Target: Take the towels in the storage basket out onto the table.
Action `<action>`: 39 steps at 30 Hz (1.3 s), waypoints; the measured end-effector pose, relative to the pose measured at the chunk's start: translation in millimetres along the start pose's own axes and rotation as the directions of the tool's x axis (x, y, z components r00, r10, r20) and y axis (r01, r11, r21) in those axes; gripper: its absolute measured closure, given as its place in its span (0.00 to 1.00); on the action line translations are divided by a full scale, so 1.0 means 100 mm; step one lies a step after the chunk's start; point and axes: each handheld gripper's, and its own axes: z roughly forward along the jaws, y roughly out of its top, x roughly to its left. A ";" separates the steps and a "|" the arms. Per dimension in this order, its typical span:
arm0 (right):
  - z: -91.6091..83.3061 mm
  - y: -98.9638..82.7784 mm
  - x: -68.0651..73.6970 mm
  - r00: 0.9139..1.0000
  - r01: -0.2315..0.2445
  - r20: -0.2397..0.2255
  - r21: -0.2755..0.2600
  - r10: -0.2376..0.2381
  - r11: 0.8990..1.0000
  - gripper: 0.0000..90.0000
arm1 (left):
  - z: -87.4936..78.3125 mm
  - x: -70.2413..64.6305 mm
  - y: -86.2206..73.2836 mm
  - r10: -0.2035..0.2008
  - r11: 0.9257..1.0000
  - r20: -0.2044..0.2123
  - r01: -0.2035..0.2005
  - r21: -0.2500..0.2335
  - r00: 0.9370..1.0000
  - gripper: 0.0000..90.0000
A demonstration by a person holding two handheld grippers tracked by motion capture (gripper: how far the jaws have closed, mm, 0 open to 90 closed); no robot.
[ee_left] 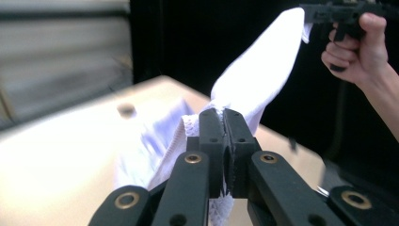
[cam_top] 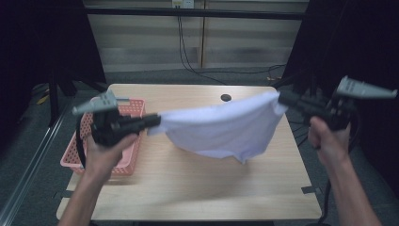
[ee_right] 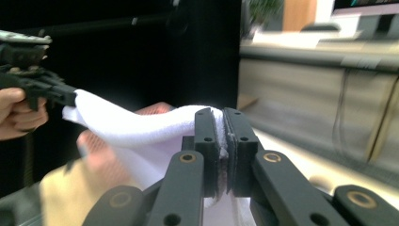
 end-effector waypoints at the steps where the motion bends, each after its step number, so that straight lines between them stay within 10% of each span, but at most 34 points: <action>1: -0.04 -0.17 0.04 0.999 -0.023 -0.024 0.012 0.023 1.000 0.95 | -0.01 -0.03 -0.17 -0.030 0.999 0.015 0.030 0.009 0.999 0.98; 7: -0.35 -1.10 0.35 0.991 -0.097 -0.074 0.138 0.108 0.986 0.95 | -0.10 -0.26 -1.03 -0.125 0.988 0.034 0.121 0.096 0.992 0.97; 12: -0.51 -1.65 0.59 0.975 -0.141 -0.128 0.264 0.180 0.954 0.85 | -0.10 -0.33 -1.44 -0.172 0.971 0.063 0.158 0.182 0.983 0.88; 15: -0.55 -1.78 0.62 0.977 -0.149 -0.103 0.306 0.189 0.940 0.69 | -0.07 -0.27 -1.47 -0.173 0.965 0.051 0.158 0.210 0.984 0.79; 19: -0.49 -1.79 0.44 0.988 -0.135 -0.028 0.295 0.150 0.946 0.67 | 0.05 -0.13 -1.41 -0.173 0.968 0.053 0.160 0.191 0.983 0.79; 28: 0.14 -1.85 -0.07 0.994 -0.099 0.088 0.407 0.070 0.908 0.62 | 0.89 0.39 -1.28 -0.152 0.950 0.020 0.141 0.279 0.988 0.80; 33: 0.49 -1.89 -0.28 0.991 -0.104 0.126 0.455 0.052 0.884 0.56 | 1.26 0.58 -1.37 -0.101 0.921 -0.024 0.103 0.375 0.995 0.79; 39: 0.77 -1.97 -0.32 0.990 -0.100 0.141 0.517 0.031 0.850 0.52 | 1.23 0.52 -1.50 -0.053 0.895 -0.012 0.053 0.442 0.999 1.00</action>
